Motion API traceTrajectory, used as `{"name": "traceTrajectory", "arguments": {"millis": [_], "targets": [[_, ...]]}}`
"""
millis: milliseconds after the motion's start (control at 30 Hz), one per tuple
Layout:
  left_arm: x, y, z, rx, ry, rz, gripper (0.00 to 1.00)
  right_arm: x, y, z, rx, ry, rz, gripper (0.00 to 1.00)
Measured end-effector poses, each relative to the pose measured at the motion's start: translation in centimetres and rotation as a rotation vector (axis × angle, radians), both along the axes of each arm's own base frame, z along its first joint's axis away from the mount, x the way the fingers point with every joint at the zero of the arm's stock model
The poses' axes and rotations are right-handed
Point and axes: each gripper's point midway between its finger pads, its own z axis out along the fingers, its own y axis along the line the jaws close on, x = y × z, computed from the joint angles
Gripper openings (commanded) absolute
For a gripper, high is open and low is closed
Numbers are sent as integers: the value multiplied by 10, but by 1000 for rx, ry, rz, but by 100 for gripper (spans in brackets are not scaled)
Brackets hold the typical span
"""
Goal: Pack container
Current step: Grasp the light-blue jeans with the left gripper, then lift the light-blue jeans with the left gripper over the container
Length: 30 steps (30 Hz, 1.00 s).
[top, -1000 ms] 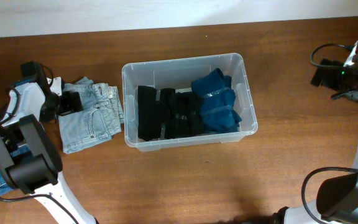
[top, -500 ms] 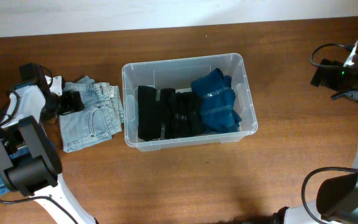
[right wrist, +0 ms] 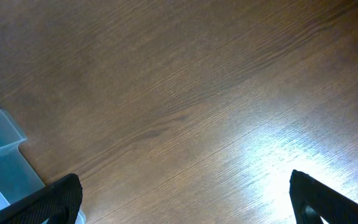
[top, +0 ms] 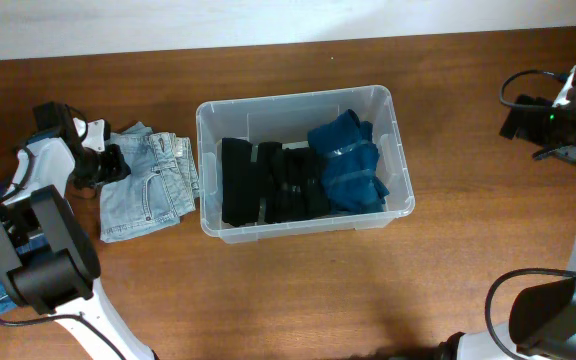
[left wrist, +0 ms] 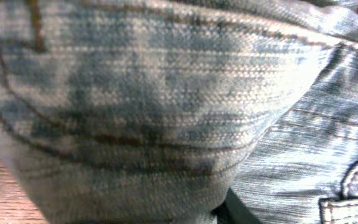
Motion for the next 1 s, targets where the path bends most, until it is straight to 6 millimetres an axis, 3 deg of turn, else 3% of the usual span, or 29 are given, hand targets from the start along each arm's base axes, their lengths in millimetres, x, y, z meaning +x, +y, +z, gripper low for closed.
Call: {"name": "traceTrajectory", "arguments": {"millis": [167,367,600,1000], "targets": [[0,-1,1,-7,2,0,1,0,0,0,0,0,0,99],[-5,-4,4,-35,57,0,1,0,0,0,0,0,0,98],[-25,-19,18,-99,231,-11,1,0,0,0,0,0,0,98],[-14,-18,108,-92,240,40,0,0,0,0,0,0,0,99]]}}
